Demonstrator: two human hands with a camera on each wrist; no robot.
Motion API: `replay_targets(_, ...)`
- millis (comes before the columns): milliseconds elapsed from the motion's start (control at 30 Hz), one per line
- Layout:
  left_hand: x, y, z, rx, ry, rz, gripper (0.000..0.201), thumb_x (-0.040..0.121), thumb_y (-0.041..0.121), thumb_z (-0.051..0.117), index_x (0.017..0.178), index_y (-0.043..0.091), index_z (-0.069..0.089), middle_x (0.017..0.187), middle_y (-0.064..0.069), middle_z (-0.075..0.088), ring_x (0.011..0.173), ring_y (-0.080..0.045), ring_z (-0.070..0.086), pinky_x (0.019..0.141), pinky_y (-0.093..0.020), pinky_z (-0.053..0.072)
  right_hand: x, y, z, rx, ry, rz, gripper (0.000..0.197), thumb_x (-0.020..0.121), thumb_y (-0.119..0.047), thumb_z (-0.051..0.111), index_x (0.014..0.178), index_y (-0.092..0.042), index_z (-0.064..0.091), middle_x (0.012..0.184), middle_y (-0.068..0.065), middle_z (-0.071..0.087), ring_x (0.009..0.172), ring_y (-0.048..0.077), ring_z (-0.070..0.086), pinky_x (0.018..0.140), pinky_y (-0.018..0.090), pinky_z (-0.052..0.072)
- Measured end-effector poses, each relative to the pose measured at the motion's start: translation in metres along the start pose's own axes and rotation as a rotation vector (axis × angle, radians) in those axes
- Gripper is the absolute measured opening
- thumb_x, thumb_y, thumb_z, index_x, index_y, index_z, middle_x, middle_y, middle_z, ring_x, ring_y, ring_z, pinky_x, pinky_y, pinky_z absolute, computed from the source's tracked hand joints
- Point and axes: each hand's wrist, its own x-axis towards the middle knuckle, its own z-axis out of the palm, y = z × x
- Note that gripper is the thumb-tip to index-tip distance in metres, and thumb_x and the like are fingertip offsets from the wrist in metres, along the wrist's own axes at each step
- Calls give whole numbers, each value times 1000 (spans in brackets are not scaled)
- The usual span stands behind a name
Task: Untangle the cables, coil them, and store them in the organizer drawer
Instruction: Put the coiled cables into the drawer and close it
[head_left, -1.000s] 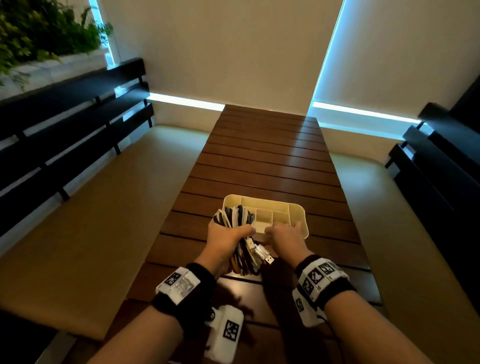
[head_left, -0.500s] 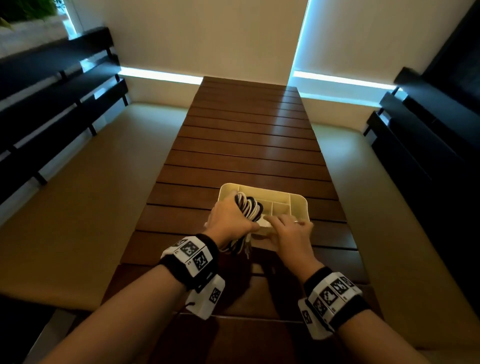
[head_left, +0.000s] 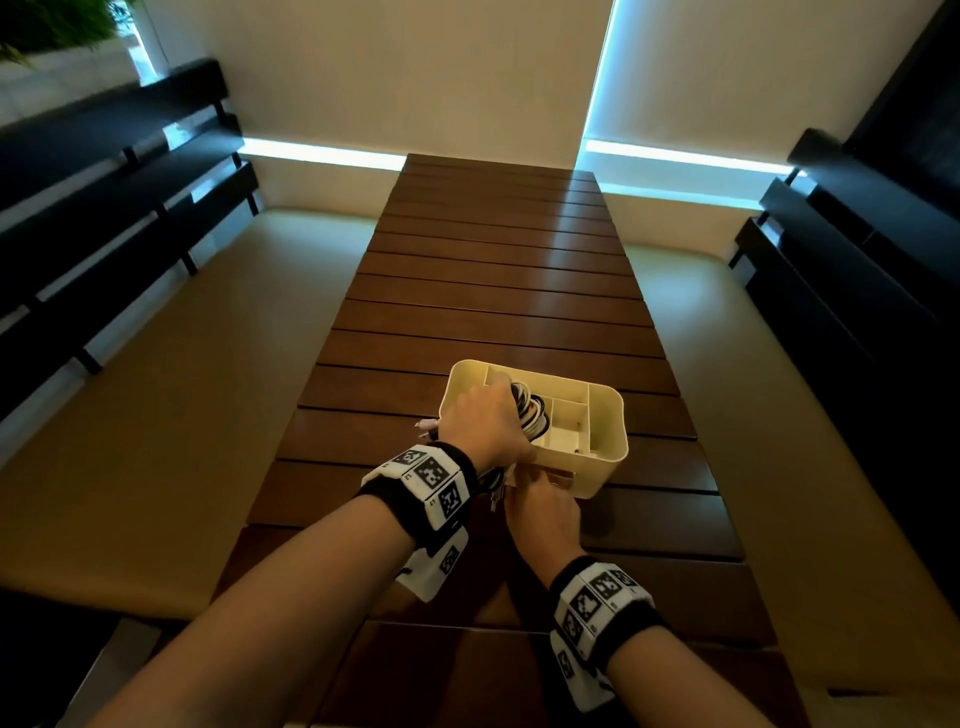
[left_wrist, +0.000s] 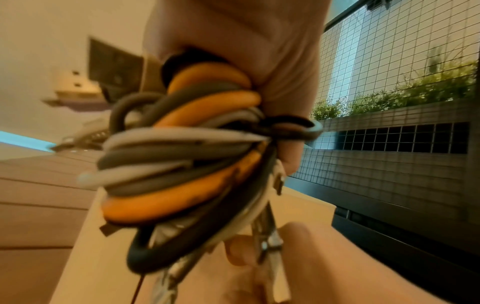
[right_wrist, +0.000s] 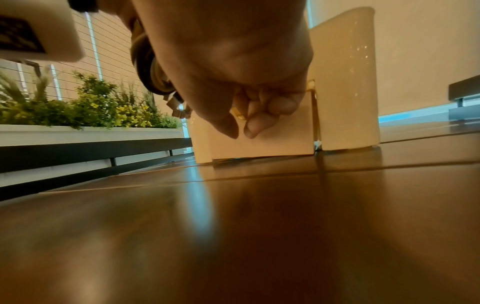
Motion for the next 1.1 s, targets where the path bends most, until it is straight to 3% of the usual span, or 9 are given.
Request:
replay_targets(33, 1, 2, 1, 22, 5, -3, 66, 63, 34, 82, 112, 15, 43, 93, -2, 57, 93, -24, 60, 75, -35, 53, 2, -1, -1, 46, -14, 41, 19, 77, -11, 68, 93, -4, 64, 76, 16, 66, 60, 36, 66, 48, 36, 50)
replay_targets(100, 2, 6, 3, 80, 26, -9, 62, 65, 33, 79, 111, 14, 42, 87, -1, 55, 89, -25, 62, 69, -33, 51, 7, 1, 1, 24, -84, 84, 23, 94, -14, 43, 111, -4, 55, 99, 18, 65, 89, 36, 65, 70, 40, 50)
replay_targets(167, 3, 10, 5, 123, 57, -11, 60, 68, 32, 77, 111, 13, 41, 87, -2, 56, 88, -26, 63, 66, -32, 47, 8, 4, 0, 16, -112, 81, 27, 96, -13, 36, 116, -4, 51, 108, 17, 63, 100, 35, 62, 79, 40, 48)
replay_targets(300, 7, 15, 11, 135, 98, -35, 56, 73, 29, 72, 115, 13, 40, 91, -3, 59, 90, -26, 63, 68, -32, 46, 5, 6, 2, 16, -133, 92, 26, 95, -11, 36, 115, -5, 53, 112, 15, 61, 106, 32, 59, 85, 39, 46)
replay_targets(433, 11, 17, 16, 133, 125, -54, 64, 74, 23, 69, 127, 10, 36, 99, -5, 62, 93, -27, 63, 74, -34, 49, -4, 6, 4, 34, -150, 73, 26, 95, -8, 35, 112, -6, 55, 111, 14, 63, 104, 31, 60, 84, 39, 48)
replay_targets(733, 13, 20, 15, 142, 107, -88, 63, 74, 19, 68, 128, 10, 35, 84, -1, 50, 92, -26, 61, 72, -33, 46, -42, -2, -12, 37, -258, 40, 22, 96, -11, 39, 106, -3, 57, 111, 14, 63, 103, 28, 61, 82, 33, 47)
replay_targets(900, 9, 20, 13, 89, 113, -84, 61, 72, 20, 70, 123, 12, 38, 87, -1, 55, 90, -25, 61, 69, -32, 45, -68, 4, -15, 8, -315, -19, 25, 98, -12, 34, 113, -9, 54, 109, 10, 64, 98, 25, 63, 76, 30, 47)
replay_targets(1033, -3, 19, 1, -61, 167, -116, 53, 67, 24, 76, 106, 16, 42, 87, 0, 55, 84, -23, 58, 68, -31, 47, -78, 12, -11, 17, -368, 9, 22, 96, -24, 43, 110, -12, 56, 109, 7, 64, 97, 23, 64, 77, 31, 50)
replay_targets(1100, -12, 19, -9, -152, 193, -109, 54, 63, 28, 80, 100, 19, 41, 88, 2, 55, 83, -20, 56, 68, -31, 46, -79, 15, -11, 12, -361, 18, 22, 97, -23, 41, 108, -13, 57, 106, 6, 64, 95, 24, 63, 71, 31, 46)
